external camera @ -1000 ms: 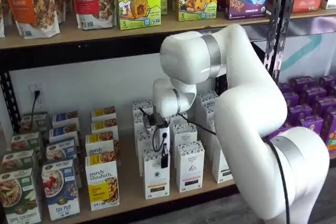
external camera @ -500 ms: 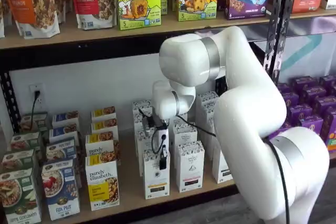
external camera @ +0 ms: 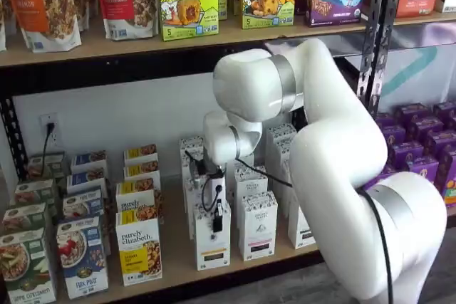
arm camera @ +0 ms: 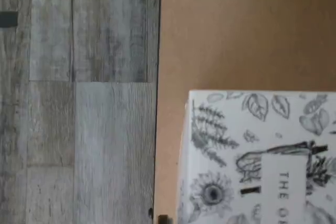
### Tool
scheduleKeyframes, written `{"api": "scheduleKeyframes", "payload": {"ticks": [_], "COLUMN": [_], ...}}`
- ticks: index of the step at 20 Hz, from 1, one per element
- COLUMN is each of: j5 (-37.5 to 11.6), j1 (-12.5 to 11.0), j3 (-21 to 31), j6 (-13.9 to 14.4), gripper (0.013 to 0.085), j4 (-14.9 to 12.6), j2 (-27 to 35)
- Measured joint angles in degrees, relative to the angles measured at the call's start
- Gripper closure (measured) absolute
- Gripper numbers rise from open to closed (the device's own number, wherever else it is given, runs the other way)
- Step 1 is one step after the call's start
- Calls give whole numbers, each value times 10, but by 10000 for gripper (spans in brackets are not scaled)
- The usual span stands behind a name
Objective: Pick up the white box with a yellow strip in the middle, on the bottom shelf, the fourth box from the left
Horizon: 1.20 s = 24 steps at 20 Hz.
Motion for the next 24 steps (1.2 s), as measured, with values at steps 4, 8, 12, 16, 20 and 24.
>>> {"api": "scheduleKeyframes", "payload": {"ticks": [4, 8, 12, 16, 20, 24], "j5": [5, 14, 14, 5, -14, -29], "j1": [2, 1, 1, 2, 6, 11], "j3": [-6, -9, -3, 26, 68, 119], "j6": [-3, 2, 5, 10, 12, 22], "gripper": [450, 490, 490, 490, 490, 490], "j4": [6, 0, -4, -9, -9, -14], "j2": [3, 3, -1, -17, -41, -72]}}
